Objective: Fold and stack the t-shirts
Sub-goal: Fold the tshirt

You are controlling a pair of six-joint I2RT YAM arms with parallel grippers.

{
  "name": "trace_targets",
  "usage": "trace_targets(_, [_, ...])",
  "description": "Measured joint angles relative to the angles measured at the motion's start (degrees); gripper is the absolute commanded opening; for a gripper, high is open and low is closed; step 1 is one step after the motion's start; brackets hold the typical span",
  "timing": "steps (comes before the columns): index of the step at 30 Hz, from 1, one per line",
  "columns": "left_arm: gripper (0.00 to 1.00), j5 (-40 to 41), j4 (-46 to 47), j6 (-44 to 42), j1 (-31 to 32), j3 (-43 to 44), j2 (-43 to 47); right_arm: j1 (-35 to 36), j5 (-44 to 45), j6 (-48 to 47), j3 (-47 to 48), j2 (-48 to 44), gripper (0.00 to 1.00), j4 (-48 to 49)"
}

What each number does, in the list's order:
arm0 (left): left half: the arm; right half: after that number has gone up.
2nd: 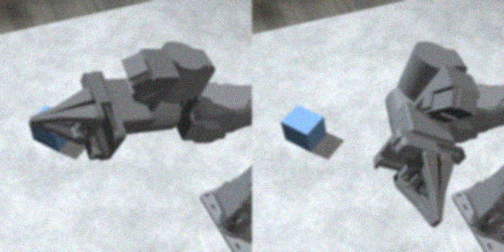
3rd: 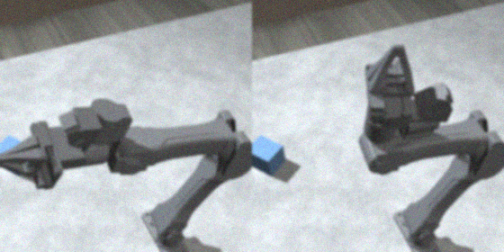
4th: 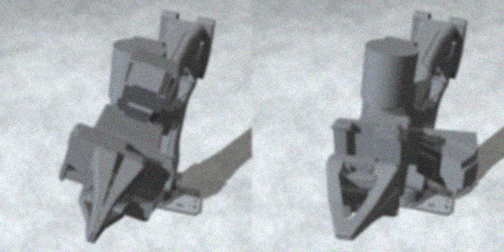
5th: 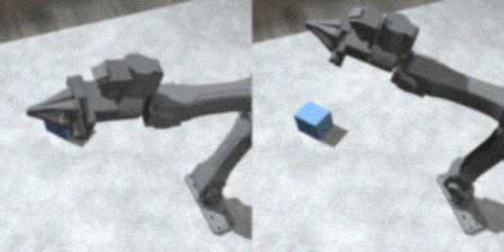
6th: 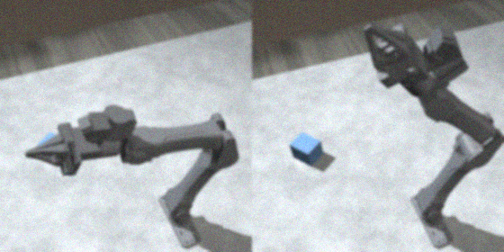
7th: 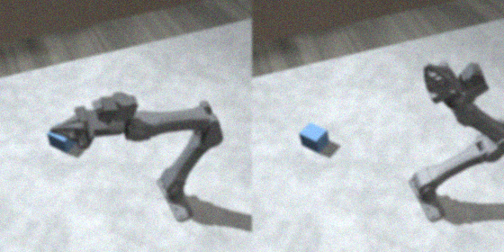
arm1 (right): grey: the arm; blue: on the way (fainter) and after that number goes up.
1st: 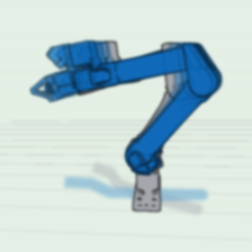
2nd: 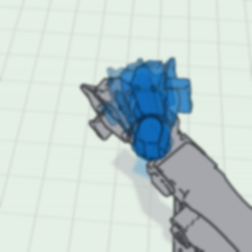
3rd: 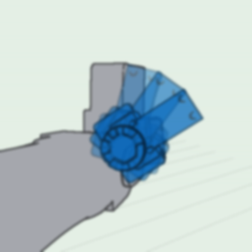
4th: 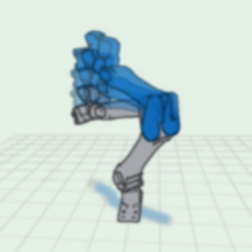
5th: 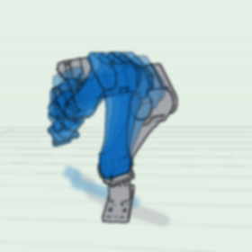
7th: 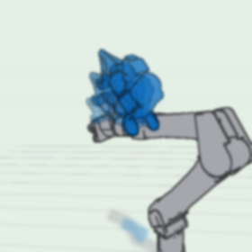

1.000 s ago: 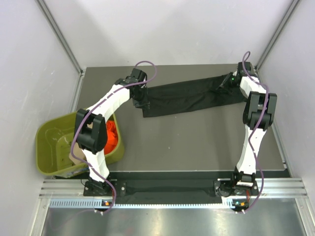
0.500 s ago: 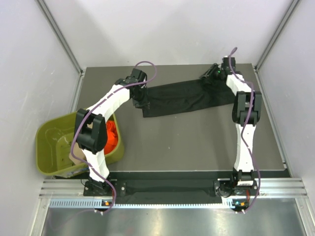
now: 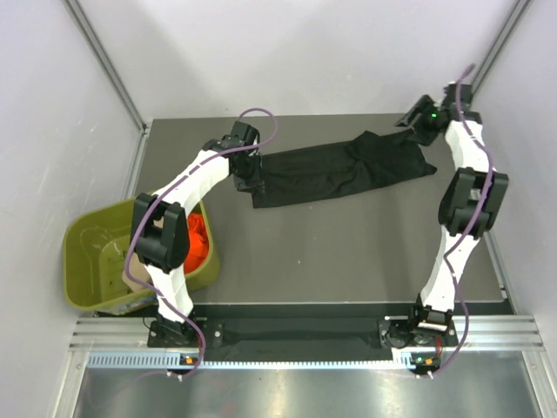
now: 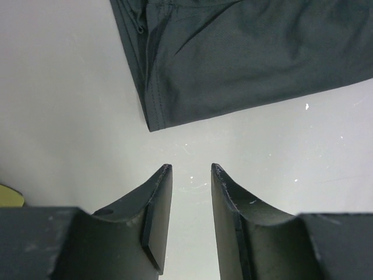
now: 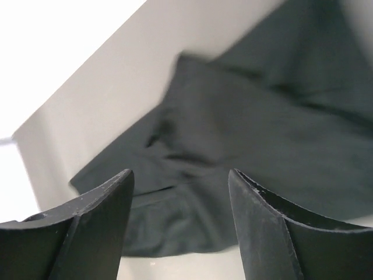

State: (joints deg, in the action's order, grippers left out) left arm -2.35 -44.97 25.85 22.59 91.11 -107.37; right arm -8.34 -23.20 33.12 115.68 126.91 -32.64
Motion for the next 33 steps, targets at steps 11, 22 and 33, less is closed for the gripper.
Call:
trace_targets(11, [0.37,-1.55,0.33,-0.09,0.0,-0.24,0.0,-5.53,11.82,-4.98,-9.88,-4.94,0.38,-7.45])
trace_targets(22, [0.37,-2.34,0.81,-0.09,0.0,-1.18,0.0,-9.94,19.5,-4.85,-11.43,-4.92,0.49,-11.74])
trace_targets(33, [0.37,-2.38,0.83,-0.11,0.0,-1.27,0.0,-9.35,18.8,-4.44,-9.94,-2.82,0.33,-8.59])
